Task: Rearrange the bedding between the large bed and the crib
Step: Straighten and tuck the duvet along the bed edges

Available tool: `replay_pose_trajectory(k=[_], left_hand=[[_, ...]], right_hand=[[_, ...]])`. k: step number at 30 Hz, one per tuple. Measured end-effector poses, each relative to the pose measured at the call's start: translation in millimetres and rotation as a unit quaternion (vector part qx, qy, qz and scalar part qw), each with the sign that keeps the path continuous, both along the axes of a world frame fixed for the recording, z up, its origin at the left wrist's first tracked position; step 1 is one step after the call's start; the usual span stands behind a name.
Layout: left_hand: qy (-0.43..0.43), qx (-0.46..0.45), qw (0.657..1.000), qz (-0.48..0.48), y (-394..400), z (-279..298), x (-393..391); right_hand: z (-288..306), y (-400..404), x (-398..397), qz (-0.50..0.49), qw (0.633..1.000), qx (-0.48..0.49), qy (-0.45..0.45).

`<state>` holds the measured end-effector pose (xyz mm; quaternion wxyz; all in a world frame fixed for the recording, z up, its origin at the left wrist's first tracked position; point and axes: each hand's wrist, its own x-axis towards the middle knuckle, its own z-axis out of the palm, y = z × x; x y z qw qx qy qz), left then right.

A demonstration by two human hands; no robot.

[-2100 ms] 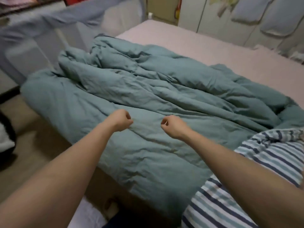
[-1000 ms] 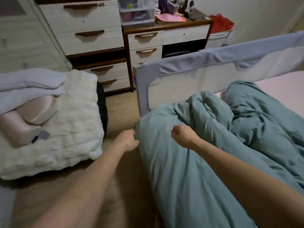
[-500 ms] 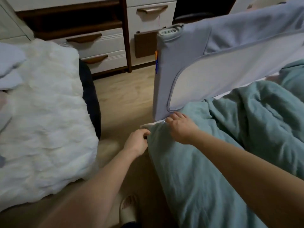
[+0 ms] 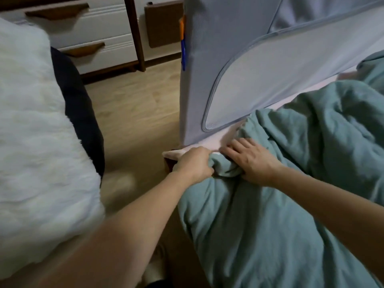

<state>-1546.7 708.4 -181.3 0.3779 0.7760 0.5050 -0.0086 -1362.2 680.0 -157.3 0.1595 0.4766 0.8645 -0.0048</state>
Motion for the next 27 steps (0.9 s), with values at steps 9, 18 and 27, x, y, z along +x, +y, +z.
replay_pose_trajectory(k=[9, 18, 27], left_hand=[[0.170, -0.043, 0.960, 0.219, 15, 7, -65], [0.141, 0.027, 0.990, 0.006, 29, 27, 0], [0.157, 0.082, 0.961, -0.211, 34, 0, 32]], right_hand=[[16, 68, 2, -0.136, 0.971, -0.139, -0.136], [73, 81, 84, -0.486, 0.850, 0.197, 0.054], [-11, 62, 54, -0.431, 0.892, 0.133, -0.016]])
